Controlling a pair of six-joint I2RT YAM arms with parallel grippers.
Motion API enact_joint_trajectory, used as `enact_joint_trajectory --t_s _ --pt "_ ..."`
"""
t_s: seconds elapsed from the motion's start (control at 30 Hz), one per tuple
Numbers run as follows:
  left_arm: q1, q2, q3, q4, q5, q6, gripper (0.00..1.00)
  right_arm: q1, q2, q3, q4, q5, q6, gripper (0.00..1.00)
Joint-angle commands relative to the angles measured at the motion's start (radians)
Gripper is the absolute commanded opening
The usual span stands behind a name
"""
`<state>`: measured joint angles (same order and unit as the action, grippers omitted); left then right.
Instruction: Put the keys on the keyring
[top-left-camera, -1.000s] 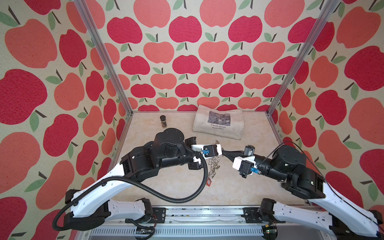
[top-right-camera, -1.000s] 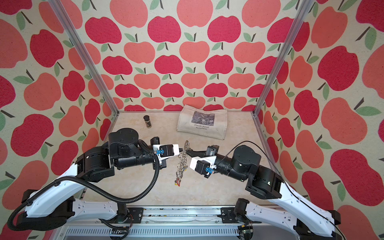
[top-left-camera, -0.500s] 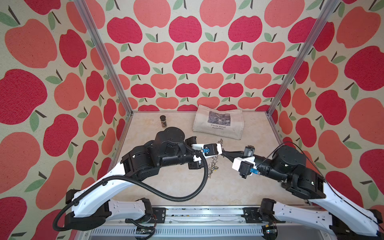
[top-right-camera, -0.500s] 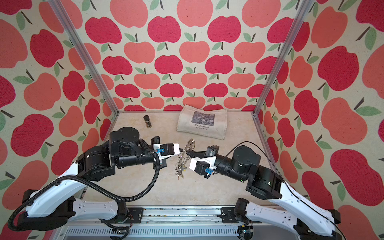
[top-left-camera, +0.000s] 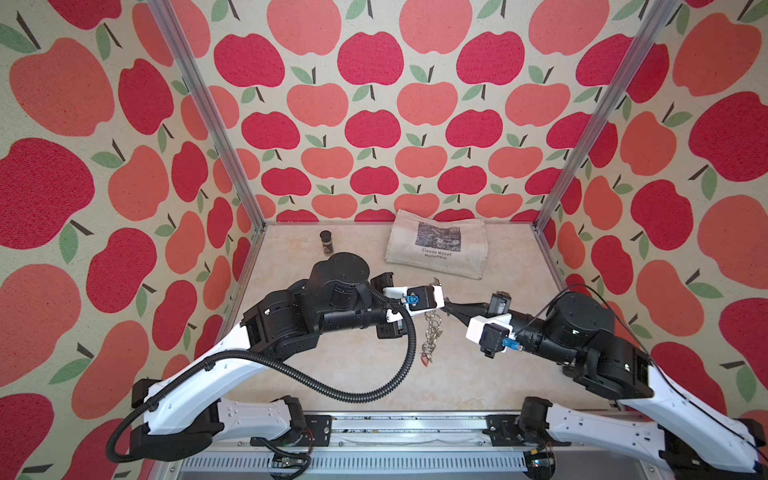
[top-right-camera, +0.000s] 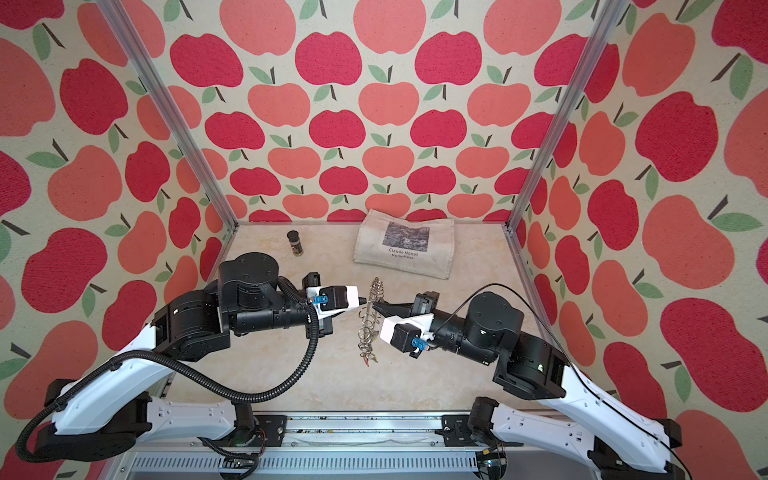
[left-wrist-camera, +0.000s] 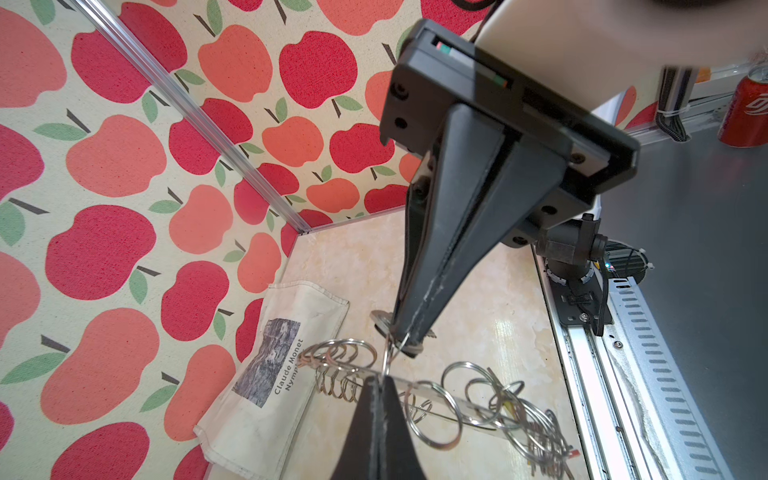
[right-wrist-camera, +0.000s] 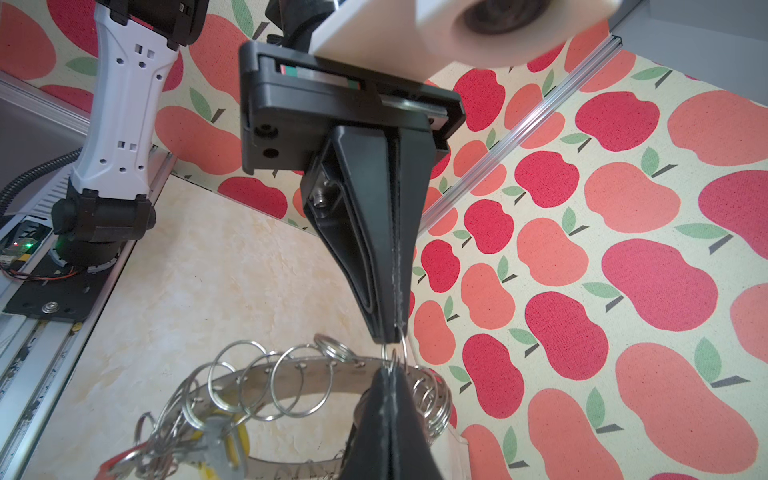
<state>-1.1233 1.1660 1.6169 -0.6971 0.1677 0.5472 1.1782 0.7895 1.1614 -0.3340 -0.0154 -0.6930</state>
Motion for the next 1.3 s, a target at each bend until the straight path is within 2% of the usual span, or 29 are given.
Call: enact_joint_trajectory --t_s 0.0,0.1,0.53,0.9,1.03,1.27 --pt "0.008 0.022 0.037 0.016 0.006 -0.017 0.0 0.018 -0.004 0.017 0.022 -0.062 -0.016 0.0" --pt "0.01 0.026 0.042 0.011 0.013 -0.022 0.0 0.05 -0.009 0.015 0.021 -0.061 -0.016 0.0" --pt "0.019 0.033 0.059 0.002 0.03 -0.034 0.0 0.064 0.004 0.021 -0.006 -0.047 -0.03 0.0" --pt "0.019 0.011 0.066 0.018 0.031 -0.048 0.0 0.063 -0.011 0.02 -0.084 0.034 -0.009 0.0" --pt "0.013 -0.005 0.033 0.042 -0.003 -0.028 0.0 0.063 -0.024 0.035 -0.059 0.052 0.022 0.0" --pt "-0.032 -0.067 -0.089 0.196 -0.098 0.066 0.0 0.056 -0.044 0.032 -0.011 0.053 0.12 0.0"
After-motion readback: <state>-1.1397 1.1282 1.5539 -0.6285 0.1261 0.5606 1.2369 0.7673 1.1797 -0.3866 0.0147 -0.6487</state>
